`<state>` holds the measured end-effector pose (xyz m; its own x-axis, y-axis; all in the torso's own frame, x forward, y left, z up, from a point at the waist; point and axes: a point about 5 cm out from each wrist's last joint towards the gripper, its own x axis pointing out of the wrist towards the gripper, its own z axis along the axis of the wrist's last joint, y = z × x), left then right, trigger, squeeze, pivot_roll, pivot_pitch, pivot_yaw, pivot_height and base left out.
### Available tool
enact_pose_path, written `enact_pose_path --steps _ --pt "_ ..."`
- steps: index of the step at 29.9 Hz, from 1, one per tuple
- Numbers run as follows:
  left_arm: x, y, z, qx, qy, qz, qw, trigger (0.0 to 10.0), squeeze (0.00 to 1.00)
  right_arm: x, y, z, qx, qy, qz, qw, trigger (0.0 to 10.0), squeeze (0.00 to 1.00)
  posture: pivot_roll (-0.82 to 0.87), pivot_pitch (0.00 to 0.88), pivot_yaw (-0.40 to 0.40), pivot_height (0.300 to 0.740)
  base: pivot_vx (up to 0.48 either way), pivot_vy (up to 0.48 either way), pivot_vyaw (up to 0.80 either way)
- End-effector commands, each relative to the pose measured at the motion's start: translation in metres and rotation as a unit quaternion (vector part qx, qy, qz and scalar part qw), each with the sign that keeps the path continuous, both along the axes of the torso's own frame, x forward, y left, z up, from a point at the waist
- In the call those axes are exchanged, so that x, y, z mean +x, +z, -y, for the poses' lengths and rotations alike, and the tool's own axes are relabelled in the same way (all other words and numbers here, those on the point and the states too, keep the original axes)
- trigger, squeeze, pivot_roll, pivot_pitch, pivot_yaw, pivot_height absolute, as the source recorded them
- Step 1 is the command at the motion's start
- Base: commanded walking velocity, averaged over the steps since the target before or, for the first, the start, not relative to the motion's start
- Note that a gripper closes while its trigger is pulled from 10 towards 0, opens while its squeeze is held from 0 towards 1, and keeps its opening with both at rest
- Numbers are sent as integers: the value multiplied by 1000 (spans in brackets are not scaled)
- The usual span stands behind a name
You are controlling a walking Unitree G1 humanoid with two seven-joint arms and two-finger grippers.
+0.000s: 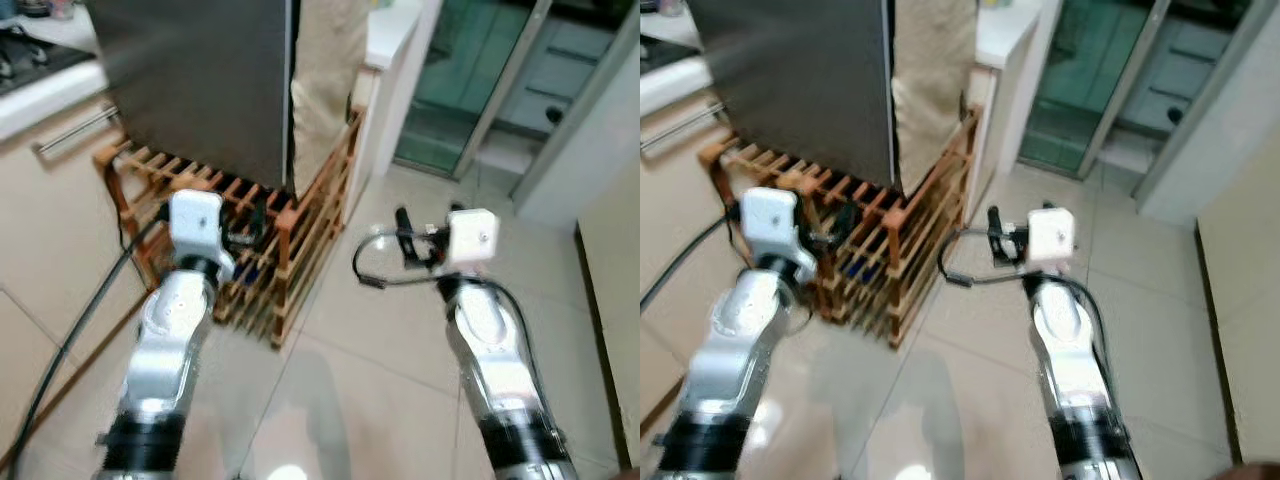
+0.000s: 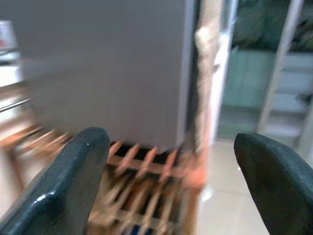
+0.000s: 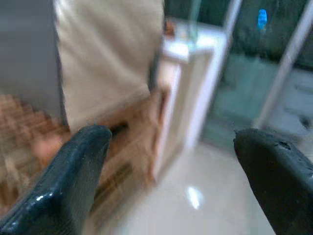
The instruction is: Restocking fridge
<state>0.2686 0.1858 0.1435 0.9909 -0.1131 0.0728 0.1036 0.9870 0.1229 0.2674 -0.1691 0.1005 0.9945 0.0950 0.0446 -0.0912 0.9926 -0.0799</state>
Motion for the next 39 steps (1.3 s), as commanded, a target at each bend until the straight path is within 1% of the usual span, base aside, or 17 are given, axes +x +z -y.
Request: enact_pose_path --steps 1,2,3,4,5,6,7,9,10,13,15,17,20,24,31,34,39 --pt "-8 0 -1 -6 -10 -7 1000 10000 0 -8 3 10 0 -5 -7 1000 10000 0 -35 0 -59 740 0 0 0" --pt "-16 -7 -11 -16 5 -20 1000 10000 0 -17 -3 17 12 -15 -22 1000 10000 0 -34 0 -60 740 0 0 0" --pt "-16 -7 -11 -16 5 -20 1000 10000 0 -17 -3 17 12 -15 -22 1000 10000 0 -34 0 -60 740 0 0 0" --pt "-38 -11 -32 -51 54 -16 997 10000 0 -35 -9 33 30 -41 -35 998 10000 0 -38 0 -58 740 0 0 0" --pt "-44 -11 -37 -65 67 -13 995 10000 0 -40 -11 38 36 -48 -37 998 10000 0 -39 0 -57 740 0 0 0" --pt "-46 -11 -37 -71 70 -11 995 10000 0 -41 -10 38 35 -48 -33 998 10000 0 -32 0 -64 740 0 0 0" --pt "-46 -10 -36 -69 69 -11 995 10000 0 -40 -10 37 34 -45 -32 998 10000 0 -31 0 -64 740 0 0 0" --pt "-37 -5 -21 -78 44 -3 996 10000 0 -35 -5 26 30 -28 -30 999 10000 0 -27 0 -65 740 371 0 0" --pt "-37 -5 -21 -78 44 -3 996 10000 0 -35 -5 26 30 -28 -30 999 10000 0 -27 0 -65 740 431 0 0" --pt "-23 6 -6 -59 23 16 998 10000 0 -27 1 21 33 -18 -21 999 10000 0 -28 0 -58 740 480 0 0" --pt "-11 13 4 -69 2 27 997 10000 0 -16 7 17 39 -15 -12 999 10000 0 -31 0 -49 740 480 0 0" --pt "-5 17 10 -75 -10 32 997 10000 0 -11 10 16 43 -18 -7 999 10000 0 -39 0 -47 740 480 0 0" --pt "-3 20 14 -68 -25 34 997 10000 0 -8 12 15 44 -20 -4 999 10000 0 -42 0 -43 740 480 0 0" --pt "0 16 13 -67 -21 24 997 10000 0 -5 13 11 37 -13 -4 999 10000 0 -52 0 -31 740 480 0 0" --pt "7 20 18 -57 -29 27 998 10000 0 -1 11 4 32 0 -8 999 10000 0 -49 0 -27 740 480 0 0" --pt "7 20 17 -57 -28 28 998 10000 0 -1 10 3 31 3 -11 999 10000 0 -48 0 -27 740 480 0 0" --pt "5 20 25 -49 -52 27 997 10000 0 0 7 -1 29 11 -16 999 10000 0 -37 0 -30 740 480 0 0"
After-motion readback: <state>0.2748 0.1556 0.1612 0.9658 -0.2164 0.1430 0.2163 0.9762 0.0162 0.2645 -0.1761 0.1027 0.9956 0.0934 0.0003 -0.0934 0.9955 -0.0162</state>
